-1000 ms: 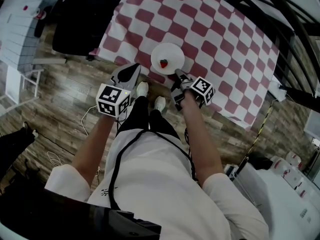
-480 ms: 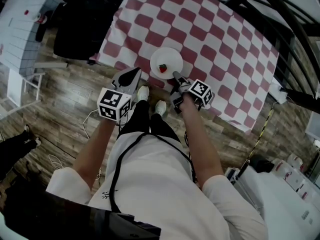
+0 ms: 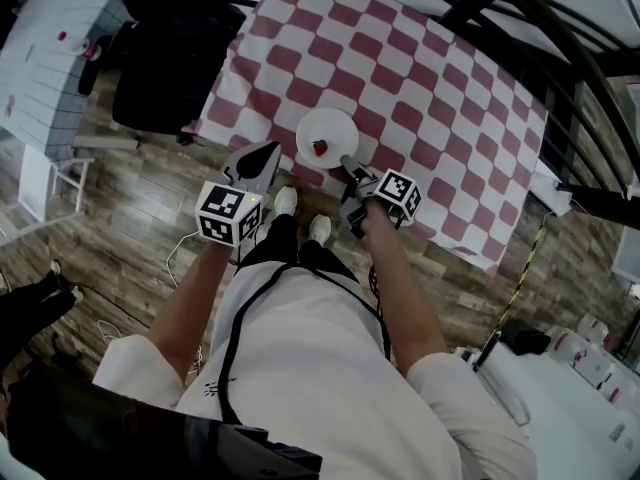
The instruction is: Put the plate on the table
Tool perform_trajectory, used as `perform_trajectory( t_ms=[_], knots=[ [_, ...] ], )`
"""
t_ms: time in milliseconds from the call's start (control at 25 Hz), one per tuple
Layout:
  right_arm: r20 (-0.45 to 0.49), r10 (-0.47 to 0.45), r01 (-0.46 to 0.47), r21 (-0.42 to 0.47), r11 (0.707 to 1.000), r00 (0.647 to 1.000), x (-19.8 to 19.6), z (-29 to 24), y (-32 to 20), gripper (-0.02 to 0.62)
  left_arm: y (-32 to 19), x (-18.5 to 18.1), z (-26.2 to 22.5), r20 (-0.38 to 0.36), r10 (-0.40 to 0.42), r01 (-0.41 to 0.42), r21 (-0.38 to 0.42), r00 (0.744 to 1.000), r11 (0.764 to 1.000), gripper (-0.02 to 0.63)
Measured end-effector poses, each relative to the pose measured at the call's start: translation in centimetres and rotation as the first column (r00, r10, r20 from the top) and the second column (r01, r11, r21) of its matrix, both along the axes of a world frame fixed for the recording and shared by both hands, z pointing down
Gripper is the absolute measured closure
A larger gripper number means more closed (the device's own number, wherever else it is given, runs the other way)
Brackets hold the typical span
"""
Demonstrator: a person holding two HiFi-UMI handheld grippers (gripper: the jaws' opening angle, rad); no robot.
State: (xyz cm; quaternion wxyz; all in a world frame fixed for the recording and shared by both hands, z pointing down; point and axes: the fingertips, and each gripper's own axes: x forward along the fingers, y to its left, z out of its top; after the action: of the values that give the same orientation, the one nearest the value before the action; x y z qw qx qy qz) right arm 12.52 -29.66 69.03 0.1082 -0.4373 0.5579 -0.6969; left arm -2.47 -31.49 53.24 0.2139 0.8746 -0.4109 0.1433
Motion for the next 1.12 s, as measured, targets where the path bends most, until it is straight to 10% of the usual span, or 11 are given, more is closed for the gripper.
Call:
perform_trajectory(
  t_ms=[440,1120],
  knots=[
    [-0.052,-0.075,0.084,0.203,0.976,0.996,1.3,-6.5,1.6,0.589,1.2,1.6,-3.2,-0.029,0.007,-0.006,0.051,1.000,0.999,0.600],
    [-0.247,-0.076,0.208,0.570,0.795,0.966,4.1,-20.5,5.5,0.589,3.1,2.8,-9.0,-0.072,0.073,-0.063,0.133,0.995,0.989,0.600]
  ],
)
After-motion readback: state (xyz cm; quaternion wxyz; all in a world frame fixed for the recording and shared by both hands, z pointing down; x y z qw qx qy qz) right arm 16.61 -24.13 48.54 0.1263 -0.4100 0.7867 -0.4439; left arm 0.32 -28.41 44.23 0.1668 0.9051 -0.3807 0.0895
